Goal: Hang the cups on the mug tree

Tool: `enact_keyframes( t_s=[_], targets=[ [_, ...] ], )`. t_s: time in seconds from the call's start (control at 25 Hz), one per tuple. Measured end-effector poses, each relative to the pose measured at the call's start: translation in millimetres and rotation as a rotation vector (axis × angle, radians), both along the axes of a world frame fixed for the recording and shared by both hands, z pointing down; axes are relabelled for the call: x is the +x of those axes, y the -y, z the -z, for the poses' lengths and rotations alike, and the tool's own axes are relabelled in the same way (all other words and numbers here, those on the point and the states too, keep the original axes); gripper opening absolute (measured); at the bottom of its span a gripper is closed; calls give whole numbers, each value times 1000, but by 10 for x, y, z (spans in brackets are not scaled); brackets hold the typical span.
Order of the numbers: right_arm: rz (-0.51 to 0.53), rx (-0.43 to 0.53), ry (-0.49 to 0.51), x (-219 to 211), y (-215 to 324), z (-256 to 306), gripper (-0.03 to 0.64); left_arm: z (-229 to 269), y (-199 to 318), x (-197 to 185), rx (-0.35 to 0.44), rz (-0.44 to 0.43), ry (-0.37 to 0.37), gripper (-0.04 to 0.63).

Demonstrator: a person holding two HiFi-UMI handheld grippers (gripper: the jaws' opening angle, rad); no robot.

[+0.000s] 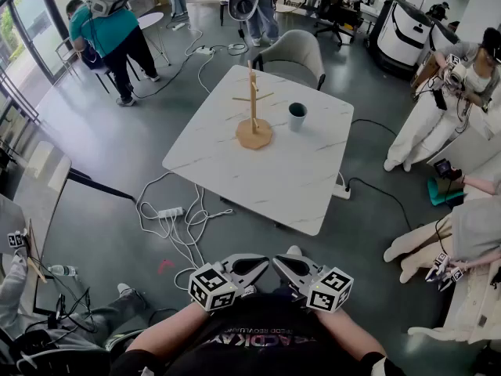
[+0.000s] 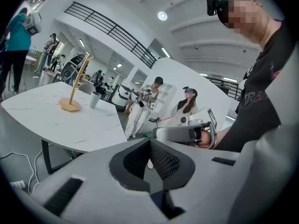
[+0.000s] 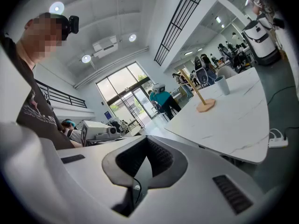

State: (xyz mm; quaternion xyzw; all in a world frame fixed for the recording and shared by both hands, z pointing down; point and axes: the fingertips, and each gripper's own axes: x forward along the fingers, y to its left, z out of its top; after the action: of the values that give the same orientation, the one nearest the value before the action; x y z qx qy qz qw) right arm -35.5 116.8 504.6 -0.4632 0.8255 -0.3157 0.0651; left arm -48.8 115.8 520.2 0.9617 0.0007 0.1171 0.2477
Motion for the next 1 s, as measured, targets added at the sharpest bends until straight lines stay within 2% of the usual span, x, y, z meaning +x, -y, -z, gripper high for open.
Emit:
enact_keyframes(
  t_s=[0.52,1.0],
  targets=[
    [15,20,30,-33,64,41,9,-4,71,-30,-14,6,1,-3],
    [28,16,-5,-66,115,40,9,-12,109,-73,-21,21,-3,-3]
  ],
)
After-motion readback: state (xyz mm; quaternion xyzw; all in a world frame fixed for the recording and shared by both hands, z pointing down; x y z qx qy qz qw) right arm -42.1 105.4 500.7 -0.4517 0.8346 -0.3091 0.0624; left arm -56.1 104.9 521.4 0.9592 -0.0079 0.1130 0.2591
